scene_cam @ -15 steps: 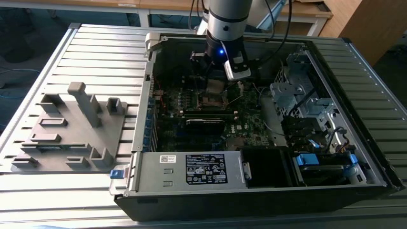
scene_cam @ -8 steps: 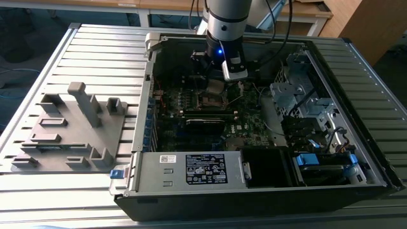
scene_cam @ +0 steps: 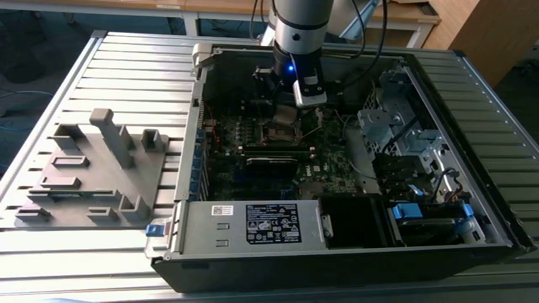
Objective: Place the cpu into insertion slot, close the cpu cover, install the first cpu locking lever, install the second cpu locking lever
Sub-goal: 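Place the cpu into insertion slot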
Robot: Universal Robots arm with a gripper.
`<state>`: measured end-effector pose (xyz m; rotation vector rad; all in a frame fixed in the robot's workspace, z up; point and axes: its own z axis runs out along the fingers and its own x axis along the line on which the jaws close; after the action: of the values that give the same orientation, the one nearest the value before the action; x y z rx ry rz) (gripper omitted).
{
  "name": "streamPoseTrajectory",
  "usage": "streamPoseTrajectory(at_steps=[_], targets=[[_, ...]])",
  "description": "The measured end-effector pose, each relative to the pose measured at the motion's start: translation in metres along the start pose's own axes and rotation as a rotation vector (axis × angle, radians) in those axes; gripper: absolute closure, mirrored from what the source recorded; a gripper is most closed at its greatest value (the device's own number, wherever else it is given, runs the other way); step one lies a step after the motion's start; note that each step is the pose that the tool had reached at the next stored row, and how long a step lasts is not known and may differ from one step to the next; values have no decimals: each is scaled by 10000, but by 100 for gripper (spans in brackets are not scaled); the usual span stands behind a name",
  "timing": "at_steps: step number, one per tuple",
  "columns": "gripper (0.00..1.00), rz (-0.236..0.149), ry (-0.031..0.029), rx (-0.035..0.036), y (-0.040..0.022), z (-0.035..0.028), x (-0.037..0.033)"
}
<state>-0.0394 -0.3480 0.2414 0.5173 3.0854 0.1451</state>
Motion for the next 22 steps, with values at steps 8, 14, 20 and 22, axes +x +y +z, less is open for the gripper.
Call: streamPoseTrajectory(at_steps=[8,14,20,22], targets=[[46,1423,-132,-7,0,1,0],[46,2512,-234,-14,0,4,0],[46,3289,-306,-19,-1,5,-1],[46,3293,-307,-19,0,5,0]])
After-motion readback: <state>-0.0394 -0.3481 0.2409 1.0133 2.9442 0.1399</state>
